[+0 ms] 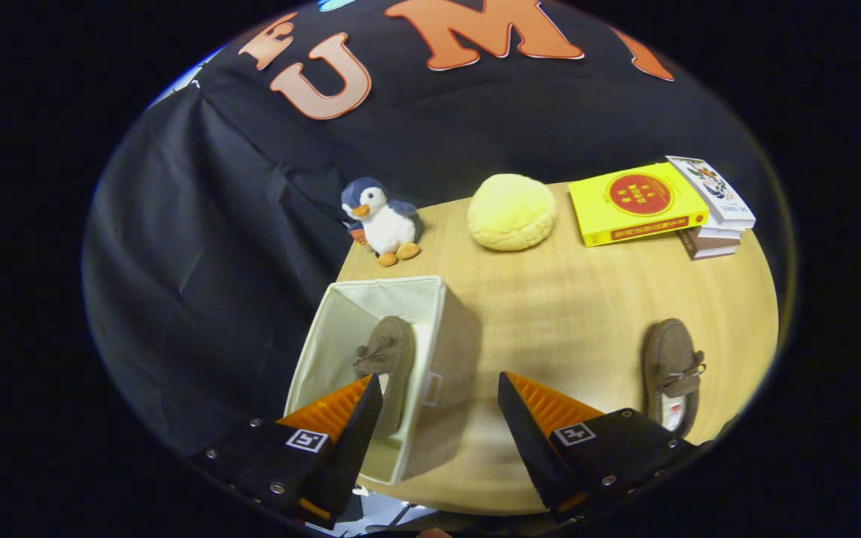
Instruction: Open the storage box then place both shoes into the box .Put the left shoe in first, then the right shoe, with the right side of both shoes facing outward in a uniform manner.
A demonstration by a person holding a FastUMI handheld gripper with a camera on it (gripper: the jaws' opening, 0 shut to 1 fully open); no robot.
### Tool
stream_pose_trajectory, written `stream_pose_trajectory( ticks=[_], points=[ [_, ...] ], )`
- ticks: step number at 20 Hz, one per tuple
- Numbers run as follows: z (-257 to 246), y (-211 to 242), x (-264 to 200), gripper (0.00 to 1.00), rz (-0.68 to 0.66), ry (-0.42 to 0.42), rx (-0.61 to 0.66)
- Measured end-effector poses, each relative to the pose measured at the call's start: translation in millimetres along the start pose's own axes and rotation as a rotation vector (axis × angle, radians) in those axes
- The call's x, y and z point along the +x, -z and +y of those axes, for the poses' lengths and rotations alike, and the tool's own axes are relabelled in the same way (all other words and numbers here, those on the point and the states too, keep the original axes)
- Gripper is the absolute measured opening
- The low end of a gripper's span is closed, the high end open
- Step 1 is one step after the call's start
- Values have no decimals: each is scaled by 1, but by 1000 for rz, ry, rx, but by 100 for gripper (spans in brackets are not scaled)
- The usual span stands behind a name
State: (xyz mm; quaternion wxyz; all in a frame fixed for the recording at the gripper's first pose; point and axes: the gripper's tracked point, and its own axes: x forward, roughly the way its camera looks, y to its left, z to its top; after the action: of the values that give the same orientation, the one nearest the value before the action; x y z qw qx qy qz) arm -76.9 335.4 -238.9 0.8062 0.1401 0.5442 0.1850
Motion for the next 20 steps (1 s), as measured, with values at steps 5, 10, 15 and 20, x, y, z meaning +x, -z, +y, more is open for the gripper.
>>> stream_pose_trajectory(
  ticks=[5, 10, 15, 20],
  points=[
    [-100, 28, -20, 96, 21, 152, 4],
    [-172, 59, -38, 98, 60, 239, 29],
    [-238, 74, -41, 98, 64, 316, 23],
    [-279, 96, -16, 93, 131, 333, -17]
  ],
)
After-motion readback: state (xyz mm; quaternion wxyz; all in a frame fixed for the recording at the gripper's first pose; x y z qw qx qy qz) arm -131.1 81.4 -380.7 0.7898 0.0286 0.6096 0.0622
